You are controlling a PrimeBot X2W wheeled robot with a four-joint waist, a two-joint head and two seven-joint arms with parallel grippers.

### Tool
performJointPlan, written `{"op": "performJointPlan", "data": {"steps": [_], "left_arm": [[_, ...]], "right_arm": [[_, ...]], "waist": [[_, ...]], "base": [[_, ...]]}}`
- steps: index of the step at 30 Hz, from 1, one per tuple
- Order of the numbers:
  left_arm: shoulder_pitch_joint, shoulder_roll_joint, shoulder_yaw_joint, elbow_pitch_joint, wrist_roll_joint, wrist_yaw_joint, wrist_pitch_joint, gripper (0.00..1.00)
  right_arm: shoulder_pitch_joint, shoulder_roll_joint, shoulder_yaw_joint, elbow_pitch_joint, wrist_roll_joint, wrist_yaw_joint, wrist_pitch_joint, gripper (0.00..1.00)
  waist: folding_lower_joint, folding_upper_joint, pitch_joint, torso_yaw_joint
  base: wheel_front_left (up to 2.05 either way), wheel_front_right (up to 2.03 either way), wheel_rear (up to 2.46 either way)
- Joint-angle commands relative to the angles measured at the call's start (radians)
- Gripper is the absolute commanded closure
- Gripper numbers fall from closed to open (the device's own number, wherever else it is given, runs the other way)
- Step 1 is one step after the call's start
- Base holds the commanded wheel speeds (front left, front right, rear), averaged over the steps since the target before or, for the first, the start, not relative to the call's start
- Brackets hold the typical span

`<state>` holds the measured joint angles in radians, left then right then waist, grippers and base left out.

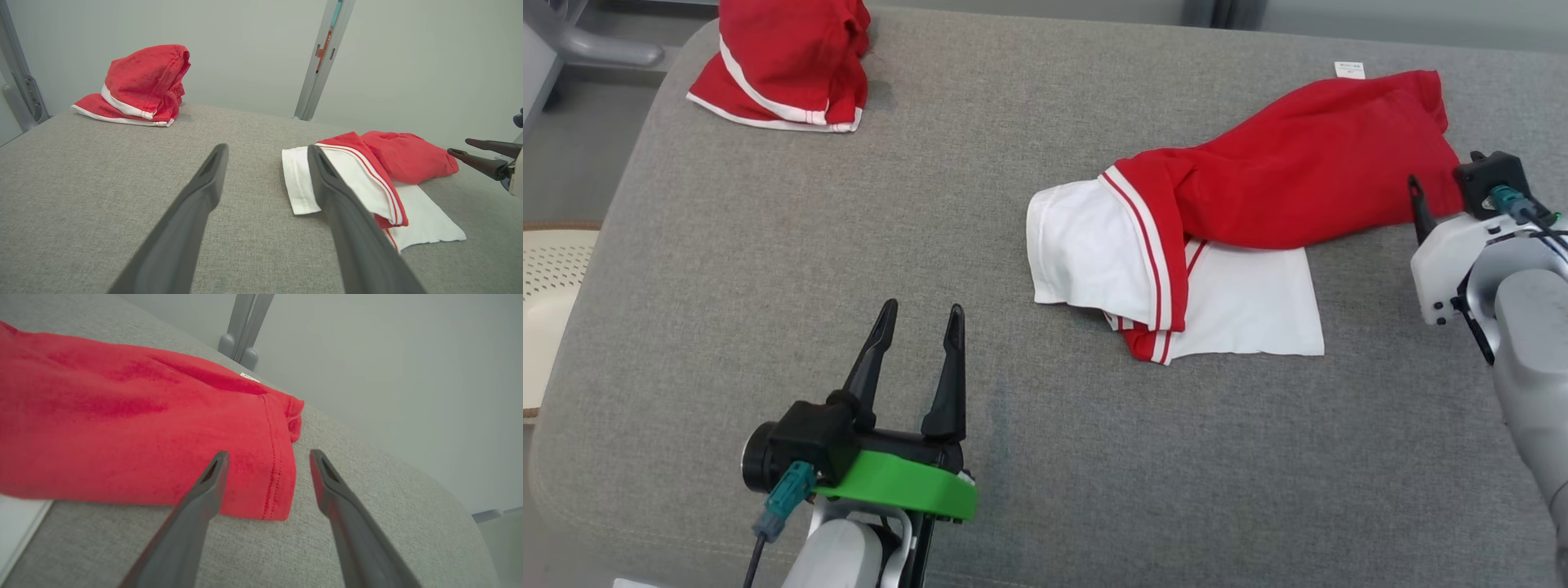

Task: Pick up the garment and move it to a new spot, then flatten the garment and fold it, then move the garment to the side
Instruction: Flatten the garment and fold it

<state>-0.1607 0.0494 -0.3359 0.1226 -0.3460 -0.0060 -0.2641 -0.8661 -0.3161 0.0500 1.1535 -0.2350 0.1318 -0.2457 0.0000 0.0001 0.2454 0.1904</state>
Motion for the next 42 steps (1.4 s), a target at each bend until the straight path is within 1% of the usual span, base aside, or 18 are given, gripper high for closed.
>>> {"op": "performJointPlan", "data": {"steps": [1,6,9,14,16,17,18,20,21,26,29,34,38,42], "left_arm": [[-0.017,0.002,-0.001,-0.003,0.011,-0.001,0.000,0.00],[-0.039,0.002,-0.001,-0.010,0.017,-0.002,0.000,0.00],[-0.047,0.002,-0.003,-0.010,0.015,-0.002,0.000,0.00],[-0.059,0.002,-0.015,-0.009,0.005,0.000,0.000,0.00],[-0.062,0.002,-0.017,-0.009,0.000,0.004,0.000,0.00],[-0.063,0.002,-0.017,-0.010,-0.003,0.006,0.000,0.00],[-0.065,0.002,-0.017,-0.010,-0.001,0.007,0.000,0.00],[-0.068,0.002,-0.017,-0.008,0.001,0.008,0.000,0.00],[-0.069,0.002,-0.017,-0.007,0.003,0.008,0.000,0.00],[-0.076,0.002,-0.012,-0.008,0.012,0.008,0.000,0.00],[-0.074,0.002,-0.009,-0.008,0.016,0.007,0.000,0.00],[-0.064,0.002,-0.004,-0.003,0.019,0.006,0.000,0.00],[-0.053,0.002,0.005,-0.001,0.023,0.004,0.000,0.00],[-0.040,0.002,0.014,-0.004,0.029,0.002,0.000,0.00]], "right_arm": [[-0.006,-0.016,-0.013,0.004,0.015,-0.002,-0.004,0.00],[-0.063,-0.059,-0.063,0.016,0.032,-0.002,0.035,0.00],[-0.102,-0.072,-0.065,0.033,0.037,-0.002,0.070,0.00],[-0.144,-0.061,-0.054,0.080,0.072,-0.002,0.154,0.00],[-0.151,-0.057,-0.045,0.089,0.080,-0.002,0.170,0.00],[-0.150,-0.051,-0.040,0.093,0.084,-0.001,0.173,0.06],[-0.150,-0.047,-0.035,0.095,0.087,-0.001,0.171,0.56],[-0.154,-0.044,-0.022,0.092,0.089,-0.001,0.160,0.84],[-0.155,-0.038,-0.019,0.093,0.096,-0.001,0.159,1.00],[-0.159,-0.031,0.006,0.097,0.117,-0.001,0.152,1.00],[-0.169,-0.037,0.020,0.074,0.112,-0.002,0.115,1.00],[-0.150,-0.040,0.011,0.025,0.107,-0.002,0.041,1.00],[-0.110,-0.036,-0.003,-0.049,0.095,-0.002,0.000,1.00],[-0.010,-0.015,-0.023,-0.169,0.089,-0.002,-0.017,1.00]], "waist": [[0.0000,-0.0001,0.025,0.017],[0.0000,-0.0001,0.089,0.055],[0.0000,-0.0001,0.124,0.072],[0.0000,-0.0001,0.150,0.085],[0.0000,-0.0001,0.151,0.085],[0.0000,-0.0001,0.151,0.084],[0.0000,-0.0001,0.151,0.082],[0.0000,-0.0001,0.148,0.077],[0.0000,-0.0001,0.147,0.073],[0.0000,-0.0001,0.145,0.058],[0.0000,-0.0001,0.142,0.047],[0.0000,-0.0001,0.124,0.029],[0.0000,-0.0001,0.101,0.009],[0.0000,-0.0001,0.077,-0.012]], "base": [[0.00,0.00,0.00],[0.00,0.00,0.00],[0.00,0.00,0.00],[0.00,0.00,0.00],[0.00,0.00,0.00],[0.00,0.00,0.00],[0.00,0.00,0.00],[0.00,0.00,0.00],[0.00,0.00,0.00],[0.00,0.00,0.00],[0.00,0.00,0.00],[0.00,0.00,0.00],[0.00,0.00,0.00],[0.00,0.00,0.00]]}}
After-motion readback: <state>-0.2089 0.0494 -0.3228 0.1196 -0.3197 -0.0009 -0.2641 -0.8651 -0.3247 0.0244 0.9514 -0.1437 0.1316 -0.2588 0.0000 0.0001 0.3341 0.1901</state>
